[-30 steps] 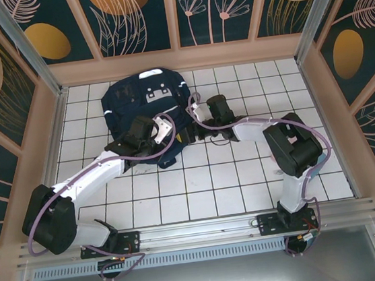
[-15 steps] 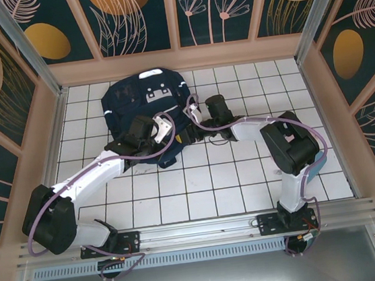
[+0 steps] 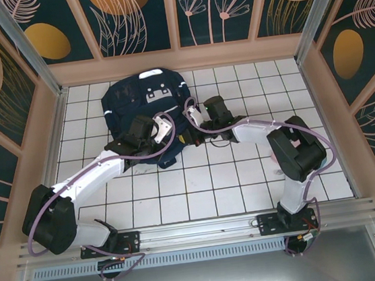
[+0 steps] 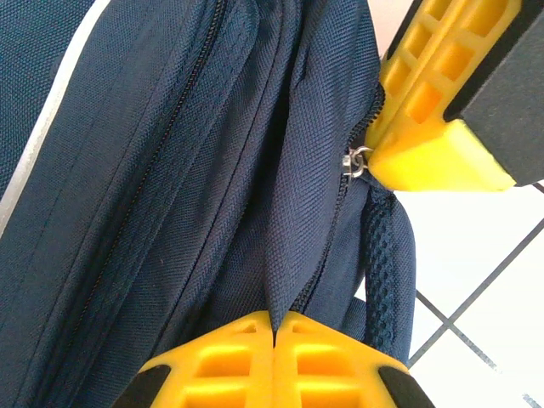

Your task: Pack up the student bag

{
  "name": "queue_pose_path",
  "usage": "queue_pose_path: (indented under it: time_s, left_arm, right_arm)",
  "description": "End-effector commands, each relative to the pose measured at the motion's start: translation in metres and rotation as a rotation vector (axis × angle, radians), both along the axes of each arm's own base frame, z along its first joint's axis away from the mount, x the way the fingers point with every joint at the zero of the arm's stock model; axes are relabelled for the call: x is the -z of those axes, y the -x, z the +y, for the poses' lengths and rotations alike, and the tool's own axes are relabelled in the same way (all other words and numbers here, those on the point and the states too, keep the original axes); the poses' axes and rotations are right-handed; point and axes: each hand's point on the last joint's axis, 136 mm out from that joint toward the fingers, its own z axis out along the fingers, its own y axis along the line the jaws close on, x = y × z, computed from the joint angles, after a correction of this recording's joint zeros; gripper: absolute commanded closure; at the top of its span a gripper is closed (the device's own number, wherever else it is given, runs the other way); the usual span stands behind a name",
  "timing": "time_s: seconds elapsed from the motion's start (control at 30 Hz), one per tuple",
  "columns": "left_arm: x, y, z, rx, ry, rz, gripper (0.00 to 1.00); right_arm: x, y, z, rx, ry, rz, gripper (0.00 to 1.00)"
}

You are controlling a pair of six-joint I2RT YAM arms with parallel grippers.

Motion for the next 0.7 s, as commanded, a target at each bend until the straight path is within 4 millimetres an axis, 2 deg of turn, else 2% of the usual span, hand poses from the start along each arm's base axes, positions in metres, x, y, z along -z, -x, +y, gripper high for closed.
queue_pose_path:
  time_s: [0.0,0.13,0.3,0.4,0.43,0.53,0.67]
  left_arm:
    - [-0.038,-0.015,-0.011,-0.014,0.079,-0.088,1.0]
    - [-0.034,-0.013,-0.006,-0.026,0.06,-0.077,1.0]
    - [-0.03,-0.007,0.0,-0.035,0.045,-0.067,1.0]
    - [-0.029,-0.004,0.001,-0.033,0.053,-0.065,1.0]
    - [-0.029,-0.002,0.001,-0.032,0.055,-0.063,1.0]
    - [-0.029,0.001,0.002,-0.029,0.061,-0.061,1.0]
    - [-0.027,0.005,0.002,-0.022,0.067,-0.054,1.0]
  right_arm:
    - [0.003,-0.006,-0.014,0.073,0.094,-0.047,0.96]
    - [0.009,-0.022,-0.034,0.202,0.209,-0.112,0.97]
    - [0.012,-0.055,-0.07,0.398,0.35,-0.172,0.98]
    - [0.009,-0.074,-0.081,0.489,0.379,-0.189,0.98]
    - [0.008,-0.086,-0.092,0.529,0.381,-0.186,0.98]
    - [0.007,-0.109,-0.095,0.564,0.357,-0.168,0.98]
    - [0.013,-0.14,-0.085,0.552,0.326,-0.145,0.98]
